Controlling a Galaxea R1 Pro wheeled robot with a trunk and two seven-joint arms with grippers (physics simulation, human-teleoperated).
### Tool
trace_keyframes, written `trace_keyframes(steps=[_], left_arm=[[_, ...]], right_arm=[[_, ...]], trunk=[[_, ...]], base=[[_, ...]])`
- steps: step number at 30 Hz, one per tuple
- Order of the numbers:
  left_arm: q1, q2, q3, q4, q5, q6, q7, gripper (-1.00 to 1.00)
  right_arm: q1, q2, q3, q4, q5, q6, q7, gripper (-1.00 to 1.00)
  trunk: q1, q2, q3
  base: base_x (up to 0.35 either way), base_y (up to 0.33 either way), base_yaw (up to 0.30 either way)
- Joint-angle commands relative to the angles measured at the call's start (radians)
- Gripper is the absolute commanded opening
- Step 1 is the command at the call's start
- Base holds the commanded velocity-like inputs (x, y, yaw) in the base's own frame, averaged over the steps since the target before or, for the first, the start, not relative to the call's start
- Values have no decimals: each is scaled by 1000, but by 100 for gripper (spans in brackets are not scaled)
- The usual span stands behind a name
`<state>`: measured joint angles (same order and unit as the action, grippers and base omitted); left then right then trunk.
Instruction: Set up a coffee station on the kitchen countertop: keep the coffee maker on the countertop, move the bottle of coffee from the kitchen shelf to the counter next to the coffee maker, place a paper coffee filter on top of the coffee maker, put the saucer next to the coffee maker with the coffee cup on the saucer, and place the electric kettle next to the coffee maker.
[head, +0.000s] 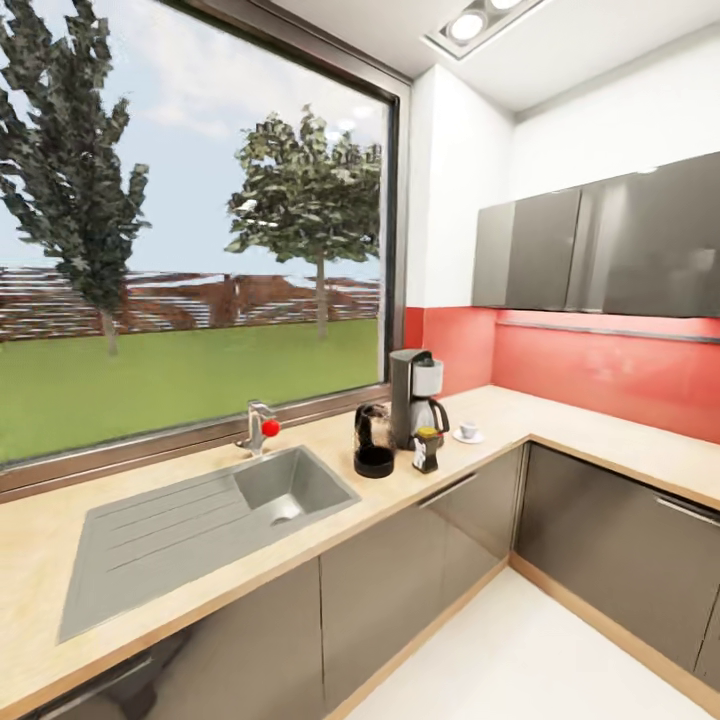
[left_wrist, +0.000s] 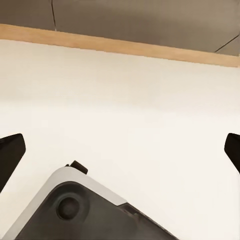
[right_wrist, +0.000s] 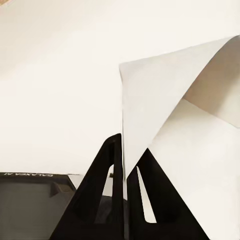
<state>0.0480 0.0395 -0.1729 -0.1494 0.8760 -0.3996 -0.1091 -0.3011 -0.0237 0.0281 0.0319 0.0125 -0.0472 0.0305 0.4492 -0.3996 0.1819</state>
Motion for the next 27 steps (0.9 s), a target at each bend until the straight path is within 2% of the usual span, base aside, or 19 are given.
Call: trace_keyframes(steps=[1, 17, 27], left_arm=[[0, 0, -7, -1, 11, -2, -3, 100], [0, 0, -7, -1, 11, -2, -4, 100], [0, -1, -7, -1, 9, -2, -4, 100]], right_arm=[[-1, 0, 2, 3, 0, -5, 3, -100], [-1, 0, 3, 3, 0, -5, 3, -100], [-1, 0, 2, 4, 0, -4, 3, -100]], trunk=[[1, 0, 0], [1, 0, 0], [1, 0, 0]], base=[[249, -212, 270], [232, -244, 206], [174, -289, 36]])
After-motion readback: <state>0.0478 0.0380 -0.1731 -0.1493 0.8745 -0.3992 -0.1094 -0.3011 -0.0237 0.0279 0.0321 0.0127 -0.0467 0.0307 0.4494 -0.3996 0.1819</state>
